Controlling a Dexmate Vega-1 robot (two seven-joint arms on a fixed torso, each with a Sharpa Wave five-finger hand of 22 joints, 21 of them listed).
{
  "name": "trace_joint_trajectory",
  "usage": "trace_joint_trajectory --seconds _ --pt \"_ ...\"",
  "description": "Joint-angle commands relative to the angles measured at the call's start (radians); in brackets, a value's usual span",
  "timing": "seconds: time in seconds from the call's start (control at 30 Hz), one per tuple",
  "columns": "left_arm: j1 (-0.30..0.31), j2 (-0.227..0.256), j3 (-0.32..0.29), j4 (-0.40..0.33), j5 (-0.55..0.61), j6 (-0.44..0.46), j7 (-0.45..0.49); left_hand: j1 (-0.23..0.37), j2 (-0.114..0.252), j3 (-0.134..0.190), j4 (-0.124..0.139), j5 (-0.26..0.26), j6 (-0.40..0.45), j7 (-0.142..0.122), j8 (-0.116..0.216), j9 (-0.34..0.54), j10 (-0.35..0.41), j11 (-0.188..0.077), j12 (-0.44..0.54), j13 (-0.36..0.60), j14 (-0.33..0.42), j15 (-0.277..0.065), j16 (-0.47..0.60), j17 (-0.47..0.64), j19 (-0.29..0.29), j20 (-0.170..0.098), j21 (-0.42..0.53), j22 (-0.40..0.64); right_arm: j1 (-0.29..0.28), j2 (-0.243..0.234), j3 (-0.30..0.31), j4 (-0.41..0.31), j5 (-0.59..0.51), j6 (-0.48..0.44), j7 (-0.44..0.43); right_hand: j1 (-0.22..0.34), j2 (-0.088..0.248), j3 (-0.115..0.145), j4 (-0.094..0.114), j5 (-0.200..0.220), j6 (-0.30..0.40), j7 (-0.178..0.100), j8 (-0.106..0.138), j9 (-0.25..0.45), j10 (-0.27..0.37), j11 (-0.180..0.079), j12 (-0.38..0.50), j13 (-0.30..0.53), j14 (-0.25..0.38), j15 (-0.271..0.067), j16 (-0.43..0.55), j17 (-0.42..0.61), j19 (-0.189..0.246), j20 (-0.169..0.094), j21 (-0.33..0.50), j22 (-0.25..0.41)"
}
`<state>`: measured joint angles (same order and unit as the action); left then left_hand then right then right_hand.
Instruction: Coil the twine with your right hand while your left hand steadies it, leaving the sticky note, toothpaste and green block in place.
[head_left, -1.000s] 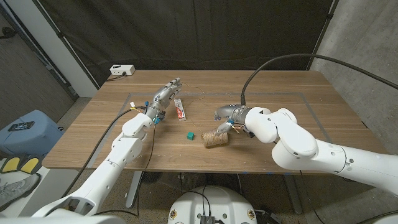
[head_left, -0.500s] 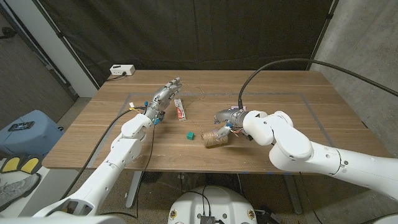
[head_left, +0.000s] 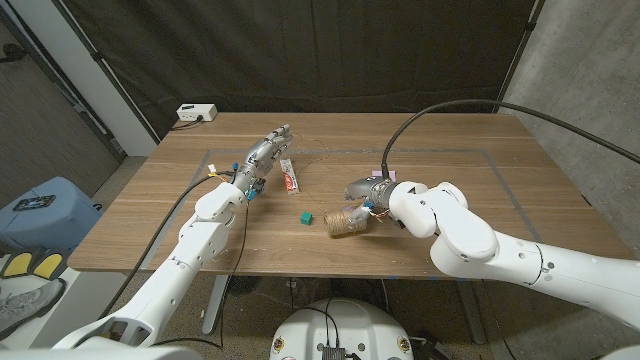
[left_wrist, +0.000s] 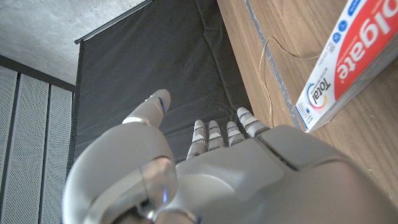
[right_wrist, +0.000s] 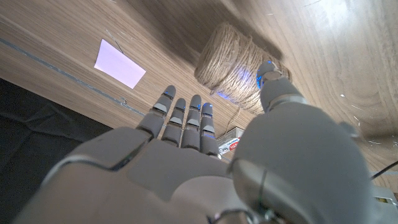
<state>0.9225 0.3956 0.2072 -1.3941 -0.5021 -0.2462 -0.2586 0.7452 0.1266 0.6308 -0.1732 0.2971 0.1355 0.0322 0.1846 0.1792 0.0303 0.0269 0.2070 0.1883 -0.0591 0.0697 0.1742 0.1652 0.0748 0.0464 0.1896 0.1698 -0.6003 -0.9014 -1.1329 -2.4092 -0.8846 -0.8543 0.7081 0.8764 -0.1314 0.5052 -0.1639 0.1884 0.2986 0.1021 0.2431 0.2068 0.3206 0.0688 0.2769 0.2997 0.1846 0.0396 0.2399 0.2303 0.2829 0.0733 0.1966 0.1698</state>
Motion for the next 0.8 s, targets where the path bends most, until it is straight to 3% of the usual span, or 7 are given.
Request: trace_joint_trajectory --seconds 0.03,0.43,0.8 --pt "0.000 -0.003 -0.001 -0.002 0.001 0.005 0.005 0.013 -0.001 -0.005 0.002 0.008 0.008 0.000 0.002 0.001 0.003 0.001 0.003 0.005 0.001 0.011 0.004 0.004 0.006 0.003 0.005 0.004 -0.040 -0.009 0.020 0.019 -0.031 0.052 -0.066 -0.001 -0.006 0.009 0.001 -0.003 0.027 -0.014 0.007 0.004 0.027 -0.013 0.017 0.007 0.024 -0.021 0.007 0.005 0.010 -0.011 0.003 0.005" --pt "0.014 -0.001 -0.003 -0.025 0.006 0.016 0.022 0.017 -0.001 -0.008 0.002 0.010 0.008 0.001 0.002 0.001 0.005 0.001 0.003 0.005 0.002 0.012 0.004 0.004 0.006 0.003 0.006 0.004 -0.066 -0.016 0.034 0.032 -0.041 0.077 -0.076 -0.003 -0.007 0.014 0.002 -0.005 0.048 -0.023 0.012 0.006 0.047 -0.029 0.030 0.014 0.041 -0.036 0.011 0.007 0.013 -0.016 0.003 0.005" --pt "0.029 -0.001 -0.006 -0.037 0.008 0.021 0.029 0.020 0.000 -0.010 0.003 0.011 0.011 0.001 0.003 0.002 0.005 0.002 0.003 0.005 0.003 0.012 0.004 0.004 0.006 0.004 0.006 0.005 -0.068 0.013 0.021 0.052 -0.074 0.064 -0.041 -0.004 -0.006 0.020 0.002 -0.006 0.060 -0.028 0.012 0.008 0.073 -0.035 0.045 0.021 0.054 -0.042 0.013 0.009 0.018 -0.019 0.004 0.005"
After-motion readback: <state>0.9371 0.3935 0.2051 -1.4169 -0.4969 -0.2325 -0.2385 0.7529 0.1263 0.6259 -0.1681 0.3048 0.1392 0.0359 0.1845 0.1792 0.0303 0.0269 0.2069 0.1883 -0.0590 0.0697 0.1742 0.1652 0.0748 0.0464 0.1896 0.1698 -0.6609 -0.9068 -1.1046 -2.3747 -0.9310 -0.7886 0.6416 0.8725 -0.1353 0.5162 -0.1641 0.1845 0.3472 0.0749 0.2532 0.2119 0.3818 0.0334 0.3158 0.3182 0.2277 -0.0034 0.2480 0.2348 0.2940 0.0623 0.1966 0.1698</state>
